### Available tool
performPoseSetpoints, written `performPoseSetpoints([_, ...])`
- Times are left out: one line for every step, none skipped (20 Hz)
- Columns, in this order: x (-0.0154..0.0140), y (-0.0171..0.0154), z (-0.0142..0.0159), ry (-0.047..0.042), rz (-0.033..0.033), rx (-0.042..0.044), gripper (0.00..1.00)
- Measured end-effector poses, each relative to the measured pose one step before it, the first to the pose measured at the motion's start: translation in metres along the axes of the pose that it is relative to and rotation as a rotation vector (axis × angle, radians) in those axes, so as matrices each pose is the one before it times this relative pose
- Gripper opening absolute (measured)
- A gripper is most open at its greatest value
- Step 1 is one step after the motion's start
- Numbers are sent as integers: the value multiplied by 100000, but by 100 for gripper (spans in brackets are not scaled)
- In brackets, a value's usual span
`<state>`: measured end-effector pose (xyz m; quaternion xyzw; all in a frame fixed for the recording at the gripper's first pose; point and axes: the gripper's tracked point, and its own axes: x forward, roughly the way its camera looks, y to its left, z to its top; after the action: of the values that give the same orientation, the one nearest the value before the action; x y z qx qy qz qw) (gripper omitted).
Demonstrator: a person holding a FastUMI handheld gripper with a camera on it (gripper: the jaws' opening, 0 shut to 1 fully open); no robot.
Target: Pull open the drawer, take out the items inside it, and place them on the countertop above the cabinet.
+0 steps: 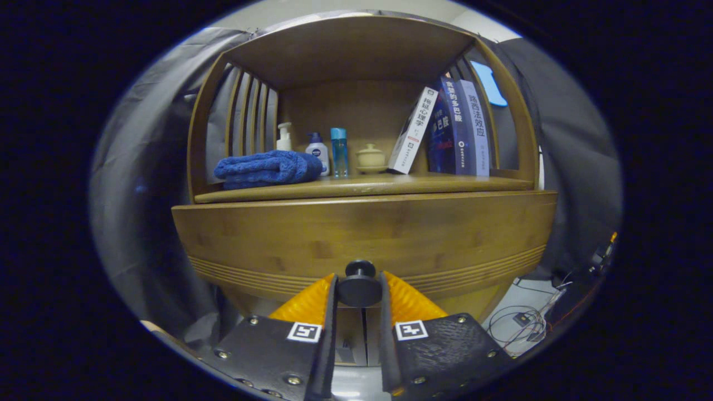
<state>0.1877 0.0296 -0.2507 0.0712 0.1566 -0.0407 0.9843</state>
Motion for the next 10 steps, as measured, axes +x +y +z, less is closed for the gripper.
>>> performPoseSetpoints([-762, -53, -152, 174, 4, 161, 34])
performPoseSetpoints([-781, -22, -93, 205, -30, 58, 34])
performPoseSetpoints([-847, -54, -224, 251, 81, -142, 34])
performPoseSetpoints([-895, 27, -167, 425, 107, -177, 34])
performPoseSetpoints([-736, -57, -190, 242, -47, -314, 34])
performPoseSetpoints([-832, -5, -129, 289, 15, -408, 34])
performPoseSetpoints([-702, 38, -199, 260, -32, 14, 34])
performPoseSetpoints([-733, 110, -124, 51, -209, 86, 34])
performPoseSetpoints([-660, 12, -186, 11, -396, -209, 34])
performPoseSetpoints([-616, 50, -153, 15, -199, -353, 34])
